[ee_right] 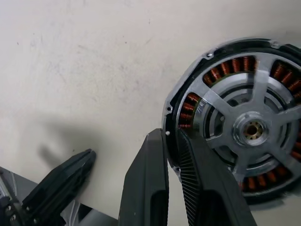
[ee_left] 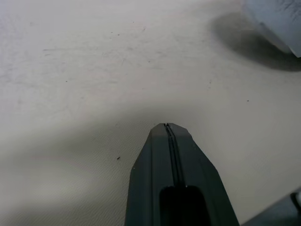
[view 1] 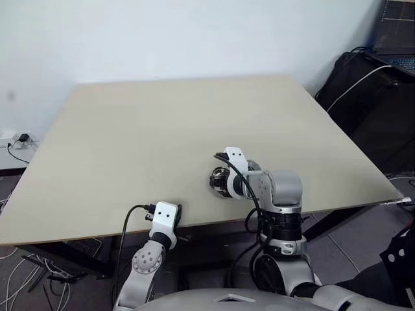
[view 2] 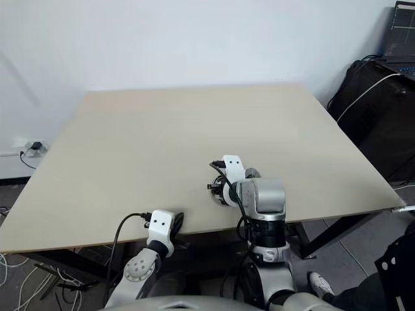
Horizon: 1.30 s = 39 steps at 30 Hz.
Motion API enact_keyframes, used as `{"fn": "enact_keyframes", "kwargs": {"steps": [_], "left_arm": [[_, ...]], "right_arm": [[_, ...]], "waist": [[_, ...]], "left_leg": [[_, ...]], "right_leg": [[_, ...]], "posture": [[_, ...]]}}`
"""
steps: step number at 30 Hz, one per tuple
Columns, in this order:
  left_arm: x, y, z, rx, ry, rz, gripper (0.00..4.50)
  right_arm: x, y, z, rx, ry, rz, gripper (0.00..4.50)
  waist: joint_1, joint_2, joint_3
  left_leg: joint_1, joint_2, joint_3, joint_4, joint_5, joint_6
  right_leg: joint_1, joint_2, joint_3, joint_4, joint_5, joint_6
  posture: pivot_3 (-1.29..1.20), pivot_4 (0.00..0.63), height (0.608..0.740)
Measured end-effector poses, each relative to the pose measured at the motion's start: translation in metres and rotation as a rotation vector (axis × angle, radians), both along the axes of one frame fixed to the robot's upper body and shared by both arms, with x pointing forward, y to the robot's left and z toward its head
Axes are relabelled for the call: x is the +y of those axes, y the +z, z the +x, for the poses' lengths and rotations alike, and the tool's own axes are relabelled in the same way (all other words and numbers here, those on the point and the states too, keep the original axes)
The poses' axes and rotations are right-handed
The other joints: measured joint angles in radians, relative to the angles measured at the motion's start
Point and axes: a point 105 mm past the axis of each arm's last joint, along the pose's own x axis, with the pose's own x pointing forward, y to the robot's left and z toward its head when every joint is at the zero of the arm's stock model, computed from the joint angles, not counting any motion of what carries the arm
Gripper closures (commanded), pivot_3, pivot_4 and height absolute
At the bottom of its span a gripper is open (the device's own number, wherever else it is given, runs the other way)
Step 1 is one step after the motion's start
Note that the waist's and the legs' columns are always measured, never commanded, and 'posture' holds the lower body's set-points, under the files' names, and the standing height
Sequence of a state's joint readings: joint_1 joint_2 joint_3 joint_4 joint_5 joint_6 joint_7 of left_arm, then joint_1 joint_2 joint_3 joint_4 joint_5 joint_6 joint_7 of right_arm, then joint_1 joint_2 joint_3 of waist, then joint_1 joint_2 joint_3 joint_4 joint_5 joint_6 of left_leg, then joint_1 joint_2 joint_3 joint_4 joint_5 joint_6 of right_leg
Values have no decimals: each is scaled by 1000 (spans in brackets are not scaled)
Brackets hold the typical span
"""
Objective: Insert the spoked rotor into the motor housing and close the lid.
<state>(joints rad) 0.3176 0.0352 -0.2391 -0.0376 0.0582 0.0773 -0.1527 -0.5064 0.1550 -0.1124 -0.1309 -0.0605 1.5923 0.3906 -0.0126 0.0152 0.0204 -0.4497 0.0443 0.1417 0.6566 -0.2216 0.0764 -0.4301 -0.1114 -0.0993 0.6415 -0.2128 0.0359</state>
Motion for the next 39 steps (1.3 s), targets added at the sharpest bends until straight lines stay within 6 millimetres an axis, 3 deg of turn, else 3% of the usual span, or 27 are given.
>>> {"fn": "enact_keyframes", "kwargs": {"steps": [9, 13, 18, 21, 29, 36, 39], "left_arm": [[0, 2, -1, 7, 8, 3, 4500], [0, 6, 0, -3, 9, 1, 4500], [1, 3, -2, 13, 9, 9, 4500], [2, 2, -4, 19, 8, 10, 4500], [1, 3, -3, 10, -6, 5, 4500], [0, 5, -2, -2, -22, 4, 4500], [-1, 4, -2, 1, -28, 3, 4500]], "right_arm": [[8, -19, 9, 42, -13, 9, 4397], [8, -27, 14, 62, -53, 54, 3074], [14, -21, 16, 70, -74, 171, 1486], [21, -15, 12, 95, -55, 254, 1486], [30, 46, 10, -16, 17, 611, 1486], [34, 134, -8, -254, 201, 1031, 1486], [22, 157, 10, -458, 43, 998, 1486]], "waist": [[0, -1, -13], [0, 0, -14], [3, 1, -13], [0, 2, -11], [-16, 3, -6], [-15, 1, -4], [-15, 2, -3]], "left_leg": [[3, 0, 0, -1, 0, 0], [2, 0, 3, -6, 0, 0], [6, 1, 27, -29, 1, -2], [6, 1, 21, -30, 5, -9], [3, 2, -10, -13, 7, -13], [3, 2, -11, -8, -2, -7], [3, 1, -10, -7, -2, -6]], "right_leg": [[2, -1, 0, 0, 1, 2], [2, 0, -1, -1, 1, 2], [-7, -6, 6, 1, 2, -1], [-11, -5, 2, 2, 6, -7], [-6, 16, 0, 1, -1, -9], [1, 15, 0, -8, 0, -7], [3, 14, 1, -14, 1, 0]], "posture": [[0, 0, 740], [0, 0, 740], [0, 0, 740], [0, 0, 740], [0, 0, 740], [0, 0, 740], [0, 0, 740]]}}
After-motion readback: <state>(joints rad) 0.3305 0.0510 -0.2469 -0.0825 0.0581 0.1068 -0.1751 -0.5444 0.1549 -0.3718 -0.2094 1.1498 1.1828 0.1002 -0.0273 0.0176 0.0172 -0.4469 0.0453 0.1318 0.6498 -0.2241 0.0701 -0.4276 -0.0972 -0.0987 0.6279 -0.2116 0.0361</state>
